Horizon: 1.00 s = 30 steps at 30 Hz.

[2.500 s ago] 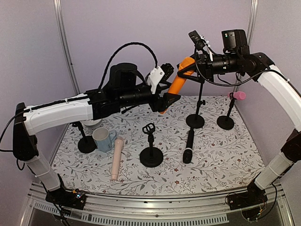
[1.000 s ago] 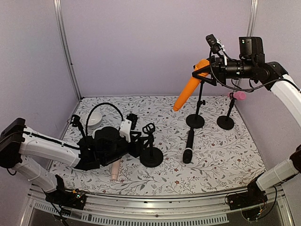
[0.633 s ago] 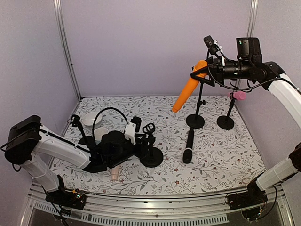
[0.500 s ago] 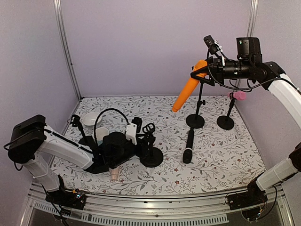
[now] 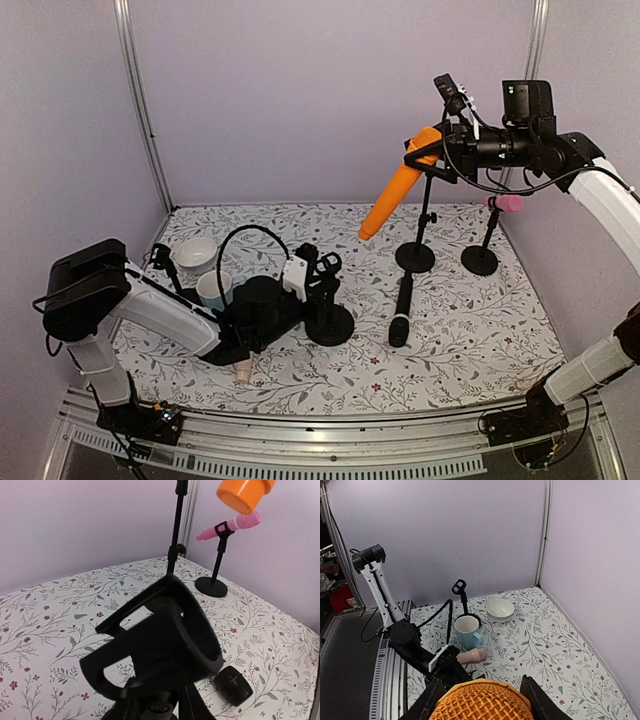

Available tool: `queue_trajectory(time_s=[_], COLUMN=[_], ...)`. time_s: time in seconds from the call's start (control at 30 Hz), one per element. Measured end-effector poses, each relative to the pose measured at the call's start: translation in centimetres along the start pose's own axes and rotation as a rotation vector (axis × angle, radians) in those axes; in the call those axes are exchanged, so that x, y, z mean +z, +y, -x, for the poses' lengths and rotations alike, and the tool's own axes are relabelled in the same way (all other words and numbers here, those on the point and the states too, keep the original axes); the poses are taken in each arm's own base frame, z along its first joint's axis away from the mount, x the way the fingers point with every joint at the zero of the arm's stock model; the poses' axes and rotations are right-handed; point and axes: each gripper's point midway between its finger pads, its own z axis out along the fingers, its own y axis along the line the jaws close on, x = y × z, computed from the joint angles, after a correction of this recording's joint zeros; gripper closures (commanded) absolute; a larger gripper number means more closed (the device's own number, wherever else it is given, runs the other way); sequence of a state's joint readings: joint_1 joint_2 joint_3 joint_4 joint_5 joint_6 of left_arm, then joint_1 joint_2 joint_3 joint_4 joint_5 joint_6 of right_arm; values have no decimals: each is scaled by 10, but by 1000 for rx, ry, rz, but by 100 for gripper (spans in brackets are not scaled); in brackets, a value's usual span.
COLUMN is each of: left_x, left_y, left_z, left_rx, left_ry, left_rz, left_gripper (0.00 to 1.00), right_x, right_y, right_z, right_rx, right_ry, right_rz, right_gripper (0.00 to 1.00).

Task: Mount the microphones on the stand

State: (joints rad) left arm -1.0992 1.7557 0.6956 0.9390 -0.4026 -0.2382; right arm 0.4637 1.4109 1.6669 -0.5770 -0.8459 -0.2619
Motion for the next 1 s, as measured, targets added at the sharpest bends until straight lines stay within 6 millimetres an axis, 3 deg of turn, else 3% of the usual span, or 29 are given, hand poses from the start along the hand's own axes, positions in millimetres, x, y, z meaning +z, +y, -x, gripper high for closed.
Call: queue_trajectory(time_s=[0.1, 0.23, 0.47, 0.83, 1.0], left_x=[13, 28, 42, 47, 47], left_y=[5, 20, 32, 30, 32], left_z=[2, 6, 15, 14, 11], left_rx=[5, 2, -14, -46, -51], left_ry=[-18, -37, -53, -29, -17], left_rz=[4, 26, 49, 47, 56], left_gripper=[100, 100, 100, 100, 100], right_x=[0, 4, 28, 62, 66], right_y=[8, 12, 1, -14, -15], right_z=[5, 10, 4, -42, -48], right_rx=[-18, -47, -65, -57, -76], right_ry=[-25, -61, -83, -70, -84], right_rz=[51, 104, 129, 95, 91], right_gripper=[100, 100, 100, 100, 100])
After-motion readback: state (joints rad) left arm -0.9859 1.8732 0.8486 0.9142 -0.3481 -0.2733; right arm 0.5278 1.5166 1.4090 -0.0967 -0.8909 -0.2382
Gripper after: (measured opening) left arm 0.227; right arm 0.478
